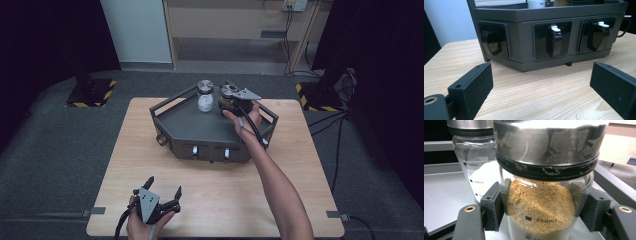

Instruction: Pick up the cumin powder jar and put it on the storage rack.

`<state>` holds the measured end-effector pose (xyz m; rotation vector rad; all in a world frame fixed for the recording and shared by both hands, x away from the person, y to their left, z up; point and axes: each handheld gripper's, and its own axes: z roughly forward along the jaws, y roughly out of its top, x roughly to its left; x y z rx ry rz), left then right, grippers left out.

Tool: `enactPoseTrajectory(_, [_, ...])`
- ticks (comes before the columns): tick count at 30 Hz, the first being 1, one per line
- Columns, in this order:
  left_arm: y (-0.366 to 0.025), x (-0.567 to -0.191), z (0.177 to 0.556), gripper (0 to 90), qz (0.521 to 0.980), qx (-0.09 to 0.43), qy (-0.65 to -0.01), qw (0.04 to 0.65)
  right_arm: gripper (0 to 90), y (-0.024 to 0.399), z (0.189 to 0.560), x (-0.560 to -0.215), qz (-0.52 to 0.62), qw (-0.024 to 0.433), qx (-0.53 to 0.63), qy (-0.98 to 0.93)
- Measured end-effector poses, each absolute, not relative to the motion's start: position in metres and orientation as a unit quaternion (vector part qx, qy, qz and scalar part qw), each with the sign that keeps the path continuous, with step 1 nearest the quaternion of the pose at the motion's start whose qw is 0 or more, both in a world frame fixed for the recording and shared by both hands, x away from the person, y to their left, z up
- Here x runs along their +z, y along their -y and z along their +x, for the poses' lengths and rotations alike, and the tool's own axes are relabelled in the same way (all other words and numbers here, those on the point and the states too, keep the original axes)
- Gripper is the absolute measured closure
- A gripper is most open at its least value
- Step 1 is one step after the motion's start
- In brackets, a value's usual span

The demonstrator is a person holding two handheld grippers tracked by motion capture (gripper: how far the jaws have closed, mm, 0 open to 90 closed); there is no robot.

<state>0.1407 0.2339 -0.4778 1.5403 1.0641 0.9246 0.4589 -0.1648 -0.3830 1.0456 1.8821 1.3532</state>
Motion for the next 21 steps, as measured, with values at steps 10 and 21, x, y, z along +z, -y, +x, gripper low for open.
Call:
enactPoseTrajectory(10, [-0.234, -0.4779, 0.1406, 3.8, 0.636, 0.384, -0.441, 0.503, 31.5, 0.1644, 0.4583, -0.3847, 0.395, 0.296, 0.51, -0.705])
enactPoseTrajectory(21, [-0.2342, -0.4778, 0.1405, 3.8, 0.635, 0.384, -0.444, 0.503, 31.4, 0.1632, 0.4574, -0.3843, 0.395, 0.298, 0.508, -0.705])
